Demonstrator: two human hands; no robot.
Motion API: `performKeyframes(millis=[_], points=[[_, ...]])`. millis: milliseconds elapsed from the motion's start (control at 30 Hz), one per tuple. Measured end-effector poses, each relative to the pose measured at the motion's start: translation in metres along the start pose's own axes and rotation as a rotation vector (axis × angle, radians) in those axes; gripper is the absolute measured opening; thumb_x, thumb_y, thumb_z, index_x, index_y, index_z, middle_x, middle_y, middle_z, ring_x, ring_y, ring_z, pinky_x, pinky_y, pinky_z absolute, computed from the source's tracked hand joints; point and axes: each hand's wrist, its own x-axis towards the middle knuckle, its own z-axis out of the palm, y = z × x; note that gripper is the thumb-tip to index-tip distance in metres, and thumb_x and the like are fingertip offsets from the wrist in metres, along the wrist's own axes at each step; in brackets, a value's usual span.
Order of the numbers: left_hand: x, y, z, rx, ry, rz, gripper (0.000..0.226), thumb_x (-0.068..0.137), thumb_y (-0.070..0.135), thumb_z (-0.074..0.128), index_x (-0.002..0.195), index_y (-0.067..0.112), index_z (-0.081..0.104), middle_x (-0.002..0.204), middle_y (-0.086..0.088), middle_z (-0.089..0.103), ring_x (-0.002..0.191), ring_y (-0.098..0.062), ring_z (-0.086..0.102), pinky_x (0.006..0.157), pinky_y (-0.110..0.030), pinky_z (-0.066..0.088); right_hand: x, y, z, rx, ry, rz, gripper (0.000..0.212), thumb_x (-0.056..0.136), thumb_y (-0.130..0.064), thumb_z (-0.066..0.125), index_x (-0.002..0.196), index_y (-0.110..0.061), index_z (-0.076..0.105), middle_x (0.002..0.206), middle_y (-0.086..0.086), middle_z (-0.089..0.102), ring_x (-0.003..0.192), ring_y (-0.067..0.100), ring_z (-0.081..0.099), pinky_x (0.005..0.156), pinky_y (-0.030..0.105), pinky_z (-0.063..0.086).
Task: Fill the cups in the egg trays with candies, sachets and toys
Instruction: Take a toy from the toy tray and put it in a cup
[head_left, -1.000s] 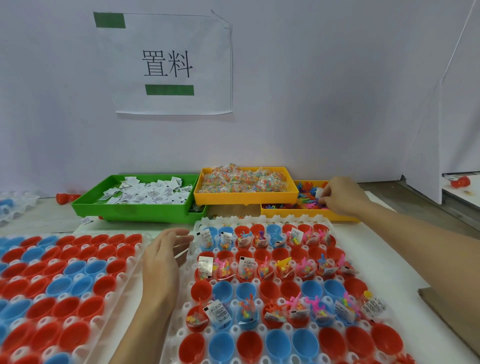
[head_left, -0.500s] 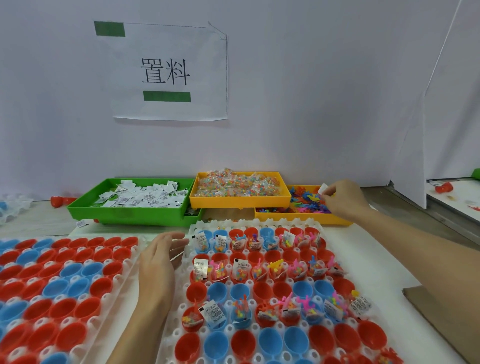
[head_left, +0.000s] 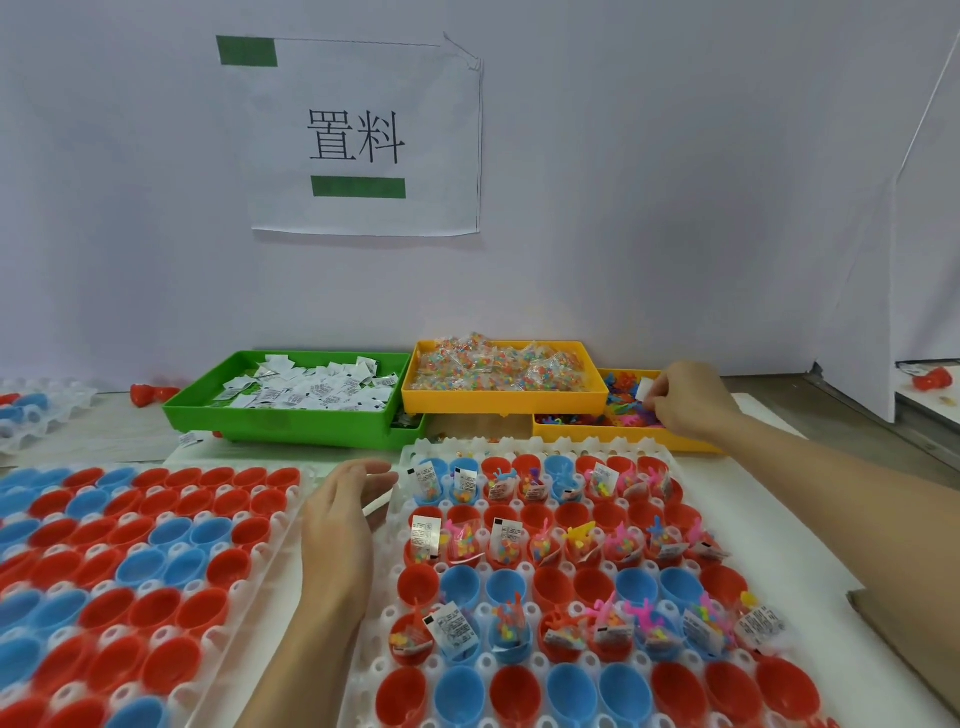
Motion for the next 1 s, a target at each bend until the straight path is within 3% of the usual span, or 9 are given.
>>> performKeyframes(millis=[100,267,400,500,600,667,733,833,1000], points=[[-0.001,0.001,0.0,-0.005,0.001,-0.01,0.032,0.102,0.017,0.039,0.092,0.014,0.069,0.097,-0.009,0.072,0.097,-0.019,0.068,0.078,-0.031,0.051,-0.004,0.001,-0.006,0.121,0.14,0.034,0.013,0.093,-0.012,0.068,0.096,-0.006,0.079,0.101,0.013,0.075,0.072,0.013,0.057,0.06,0.026,0.043],[-0.002,0.005,-0.002,-0.011,0.007,-0.031,0.032,0.102,0.018,0.038,0.096,0.012,0.069,0.102,-0.01,0.071,0.103,-0.022,0.066,0.083,-0.032,0.052,-0.041,-0.009,-0.03,0.524,0.279,0.123,0.016,0.092,-0.02,0.07,0.097,-0.007,0.078,0.093,0.006,0.075,0.072,0.009,0.059,0.066,0.024,0.043],[-0.011,0.021,-0.001,0.077,-0.026,0.081,0.033,0.102,0.011,0.038,0.094,0.015,0.069,0.102,-0.006,0.071,0.104,-0.017,0.065,0.091,-0.035,0.05,-0.093,-0.027,-0.045,0.699,0.134,0.03,0.015,0.092,-0.024,0.07,0.102,-0.015,0.076,0.084,-0.015,0.065,0.081,0.002,0.061,0.061,0.017,0.044],[-0.018,0.042,-0.001,0.149,-0.035,0.195,0.029,0.101,0.007,0.044,0.094,0.018,0.07,0.099,0.002,0.072,0.103,-0.013,0.065,0.088,-0.033,0.049,-0.127,-0.039,-0.062,0.842,0.029,-0.03,0.006,0.09,-0.023,0.07,0.088,-0.026,0.075,0.084,-0.012,0.072,0.08,0.009,0.068,0.058,0.014,0.051],[-0.031,0.065,0.007,0.209,-0.076,0.319,0.026,0.098,0.006,0.051,0.092,0.021,0.071,0.093,0.009,0.073,0.095,-0.003,0.065,0.083,-0.026,0.051,-0.152,-0.052,-0.076,1.055,-0.028,-0.06,0.006,0.084,-0.021,0.072,0.084,-0.025,0.077,0.082,-0.005,0.077,0.079,0.007,0.071,0.065,0.019,0.057],[-0.044,0.079,0.02,0.271,-0.181,0.372,0.023,0.095,0.006,0.057,0.089,0.022,0.071,0.088,0.012,0.073,0.086,-0.002,0.066,0.073,-0.014,0.051,-0.165,-0.061,-0.08,1.14,-0.056,-0.075,0.011,0.074,-0.031,0.071,0.082,-0.026,0.077,0.082,-0.006,0.077,0.079,0.008,0.072,0.068,0.019,0.058],[-0.058,0.087,0.036,0.379,-0.333,0.403,0.018,0.091,0.01,0.062,0.085,0.025,0.072,0.082,0.011,0.072,0.08,-0.006,0.067,0.069,-0.015,0.052,-0.174,-0.067,-0.08,1.156,-0.081,-0.079,0.021,0.07,-0.037,0.069,0.085,-0.026,0.078,0.084,-0.005,0.078,0.081,0.009,0.073,0.069,0.019,0.058],[-0.071,0.089,0.05,0.422,-0.517,0.379,0.007,0.087,0.022,0.07,0.091,0.027,0.073,0.08,0.012,0.073,0.079,-0.009,0.069,0.072,-0.022,0.055,-0.186,-0.072,-0.08,1.14,-0.148,-0.097,0.029,0.071,-0.039,0.07,0.092,-0.022,0.08,0.087,-0.004,0.078,0.084,0.011,0.074,0.07,0.02,0.059],[-0.084,0.084,0.049,0.147,-0.578,0.189,0.03,0.063,0.039,0.079,0.089,0.024,0.075,0.082,-0.001,0.077,0.081,-0.02,0.074,0.08,-0.038,0.058,-0.204,-0.079,-0.079,1.14,-0.191,-0.141,0.025,0.069,-0.036,0.071,0.088,-0.023,0.081,0.085,-0.008,0.078,0.083,0.004,0.073,0.068,0.011,0.053]])
